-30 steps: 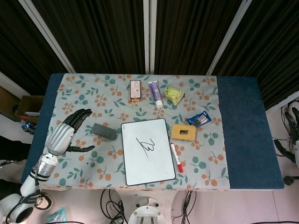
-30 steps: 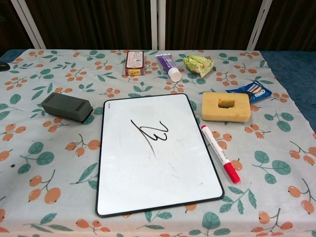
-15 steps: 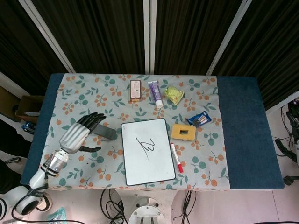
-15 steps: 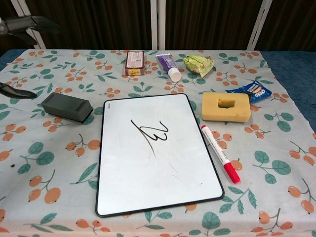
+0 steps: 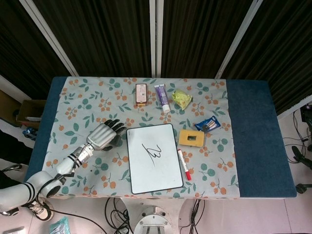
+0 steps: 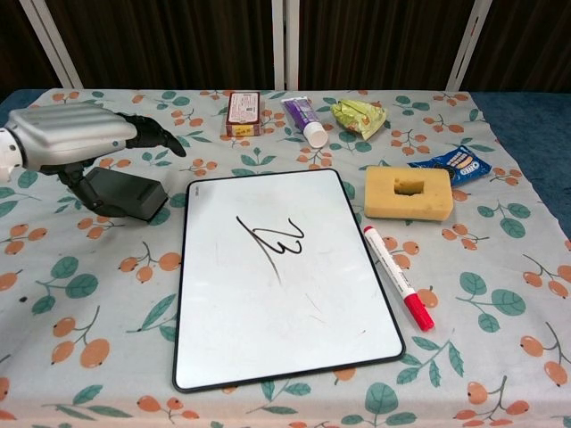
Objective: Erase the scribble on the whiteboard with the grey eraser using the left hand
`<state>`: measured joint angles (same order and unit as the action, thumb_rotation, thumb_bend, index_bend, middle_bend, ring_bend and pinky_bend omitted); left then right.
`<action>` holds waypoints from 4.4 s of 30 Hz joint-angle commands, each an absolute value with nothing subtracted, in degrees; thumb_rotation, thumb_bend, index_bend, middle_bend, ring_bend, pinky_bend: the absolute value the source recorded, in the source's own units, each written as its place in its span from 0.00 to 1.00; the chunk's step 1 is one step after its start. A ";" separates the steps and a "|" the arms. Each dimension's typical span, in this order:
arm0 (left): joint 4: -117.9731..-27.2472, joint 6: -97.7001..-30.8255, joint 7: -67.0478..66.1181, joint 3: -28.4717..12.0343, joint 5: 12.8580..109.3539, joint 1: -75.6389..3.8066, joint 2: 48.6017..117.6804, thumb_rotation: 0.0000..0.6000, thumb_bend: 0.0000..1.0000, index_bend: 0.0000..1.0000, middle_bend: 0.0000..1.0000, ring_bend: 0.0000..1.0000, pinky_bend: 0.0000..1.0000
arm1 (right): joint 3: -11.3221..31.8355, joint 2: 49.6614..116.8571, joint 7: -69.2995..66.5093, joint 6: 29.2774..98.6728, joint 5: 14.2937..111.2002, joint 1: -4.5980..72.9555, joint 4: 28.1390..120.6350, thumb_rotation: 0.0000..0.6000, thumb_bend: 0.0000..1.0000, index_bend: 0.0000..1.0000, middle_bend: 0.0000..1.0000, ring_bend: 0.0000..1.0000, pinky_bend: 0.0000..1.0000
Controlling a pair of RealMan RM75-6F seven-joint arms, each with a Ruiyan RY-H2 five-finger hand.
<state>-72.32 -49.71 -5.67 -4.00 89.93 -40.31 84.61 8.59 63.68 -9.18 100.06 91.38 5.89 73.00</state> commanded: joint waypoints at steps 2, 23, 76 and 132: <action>-71.38 -48.73 -7.38 -3.61 88.15 -40.70 85.29 1.00 0.23 0.23 0.19 0.12 0.19 | 8.55 64.04 -9.60 99.90 91.03 5.70 72.38 1.00 0.11 0.00 0.00 0.65 0.75; -69.35 -50.46 -8.63 -2.19 85.29 -40.22 85.79 1.00 0.28 0.37 0.31 0.21 0.34 | 8.44 64.85 -11.00 99.69 91.70 6.16 71.70 1.00 0.11 0.00 0.00 0.65 0.75; -87.93 -53.60 -21.34 0.04 85.82 -41.81 98.13 1.00 0.48 0.74 0.66 0.57 0.65 | 9.95 64.03 -14.90 99.31 89.23 5.84 70.55 1.00 0.12 0.00 0.00 0.65 0.75; -74.16 -50.36 -16.01 -4.62 82.19 -49.30 104.36 1.00 0.53 0.77 0.69 0.60 0.67 | 10.08 63.37 -15.94 99.26 88.37 4.81 71.20 1.00 0.12 0.00 0.00 0.65 0.75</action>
<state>-71.68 -50.24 -16.23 -5.73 81.70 -49.87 105.68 10.07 63.37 -15.94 99.25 88.37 4.81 71.22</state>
